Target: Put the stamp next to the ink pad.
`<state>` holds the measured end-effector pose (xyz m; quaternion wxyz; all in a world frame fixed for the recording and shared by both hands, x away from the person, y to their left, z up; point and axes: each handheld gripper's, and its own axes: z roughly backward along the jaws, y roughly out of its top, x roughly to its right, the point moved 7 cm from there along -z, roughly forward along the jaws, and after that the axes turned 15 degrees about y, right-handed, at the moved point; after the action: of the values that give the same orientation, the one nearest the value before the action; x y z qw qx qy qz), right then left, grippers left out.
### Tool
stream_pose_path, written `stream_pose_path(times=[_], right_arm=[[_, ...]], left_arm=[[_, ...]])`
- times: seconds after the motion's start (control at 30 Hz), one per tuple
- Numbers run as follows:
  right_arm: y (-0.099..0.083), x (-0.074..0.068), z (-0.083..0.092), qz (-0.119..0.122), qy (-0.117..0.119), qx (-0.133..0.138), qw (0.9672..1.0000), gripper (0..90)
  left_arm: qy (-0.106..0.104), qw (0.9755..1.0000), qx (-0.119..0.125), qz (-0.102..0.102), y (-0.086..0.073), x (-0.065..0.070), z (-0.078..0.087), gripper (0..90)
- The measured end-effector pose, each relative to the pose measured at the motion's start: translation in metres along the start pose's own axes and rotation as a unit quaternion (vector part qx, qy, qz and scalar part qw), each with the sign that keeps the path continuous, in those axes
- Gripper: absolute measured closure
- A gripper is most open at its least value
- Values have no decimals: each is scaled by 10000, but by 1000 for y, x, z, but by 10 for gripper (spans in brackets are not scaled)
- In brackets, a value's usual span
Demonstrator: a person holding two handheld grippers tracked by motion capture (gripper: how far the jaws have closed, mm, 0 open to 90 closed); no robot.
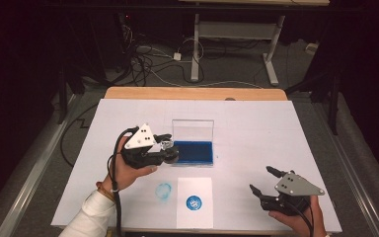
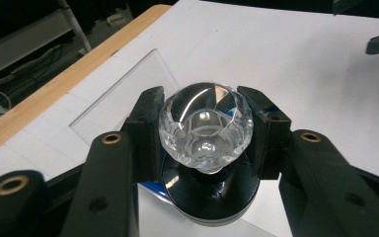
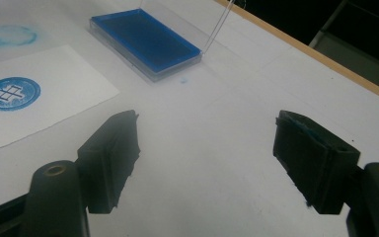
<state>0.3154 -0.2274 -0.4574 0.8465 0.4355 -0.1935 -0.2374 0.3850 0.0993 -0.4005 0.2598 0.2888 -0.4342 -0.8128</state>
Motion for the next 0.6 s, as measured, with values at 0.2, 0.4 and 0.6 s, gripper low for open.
stream_pose_path(times=[0.2,0.4,0.6], right_arm=[[-3,0,4,-23,-25,8,10000,257],[-3,-1,5,-18,-38,22,10000,257],[-2,0,4,-7,-26,2,10000,258]], left_arm=[[94,9999,-84,50,-3,-9,-7,541],[183,9995,-203,130,-10,-20,-16,541],[263,9987,-367,247,-20,-33,-25,541]])
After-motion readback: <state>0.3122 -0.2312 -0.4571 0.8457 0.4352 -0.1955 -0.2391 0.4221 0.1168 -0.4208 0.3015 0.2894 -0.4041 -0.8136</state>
